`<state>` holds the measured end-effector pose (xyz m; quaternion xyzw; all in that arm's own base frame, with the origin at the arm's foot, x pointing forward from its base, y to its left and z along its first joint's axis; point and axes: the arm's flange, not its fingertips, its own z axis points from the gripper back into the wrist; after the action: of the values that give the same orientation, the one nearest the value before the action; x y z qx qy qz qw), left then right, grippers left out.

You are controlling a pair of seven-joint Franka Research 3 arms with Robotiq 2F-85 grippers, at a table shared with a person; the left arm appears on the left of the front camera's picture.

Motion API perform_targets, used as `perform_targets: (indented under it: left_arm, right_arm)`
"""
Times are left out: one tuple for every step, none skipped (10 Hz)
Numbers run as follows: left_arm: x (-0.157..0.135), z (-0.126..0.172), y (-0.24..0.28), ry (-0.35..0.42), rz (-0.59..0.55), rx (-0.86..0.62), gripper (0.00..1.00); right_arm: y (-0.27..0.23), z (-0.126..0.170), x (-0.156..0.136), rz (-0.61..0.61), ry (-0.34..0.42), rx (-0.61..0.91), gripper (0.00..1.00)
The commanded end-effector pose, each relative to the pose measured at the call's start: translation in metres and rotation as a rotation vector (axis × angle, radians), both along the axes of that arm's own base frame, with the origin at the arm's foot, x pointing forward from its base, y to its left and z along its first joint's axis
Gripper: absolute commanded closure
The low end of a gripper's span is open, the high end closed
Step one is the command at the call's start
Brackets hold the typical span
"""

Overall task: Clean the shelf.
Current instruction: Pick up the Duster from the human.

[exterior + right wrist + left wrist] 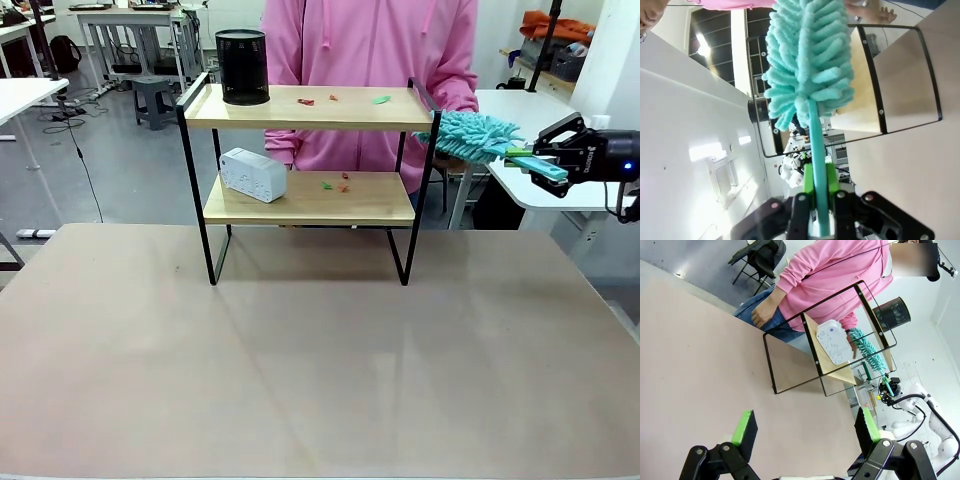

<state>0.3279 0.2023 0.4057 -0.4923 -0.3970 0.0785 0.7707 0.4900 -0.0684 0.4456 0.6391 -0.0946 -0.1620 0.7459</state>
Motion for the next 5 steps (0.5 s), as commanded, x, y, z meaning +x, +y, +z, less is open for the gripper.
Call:
perform_targets:
  left_arm:
    - [0.0,-0.001,-0.002,-0.035,0.004,-0.003,0.0]
    - [0.0,-0.001,-0.002,-0.035,0.004,-0.003,0.0]
    - [0.0,-0.001,-0.002,-0.035,0.004,-0.003,0.0]
    - [0.0,-0.001,-0.002,-0.035,0.004,-0.003,0.0]
    - [0.0,-0.001,-0.002,-0.035,0.004,-0.003,0.0]
  right_arm:
    - [-0.004,0.003,-0.007,0.023,-0.023,0.004,1.0]
    - [-0.009,0.015,-0.019,0.039,-0.05,-0.017,1.0]
    - [-0.018,0.033,-0.045,0.065,-0.073,-0.052,1.0]
    - [-0.038,0.056,-0.098,0.11,-0.111,-0.119,1.0]
    - [-0.052,0.067,-0.138,0.109,-0.126,-0.177,1.0]
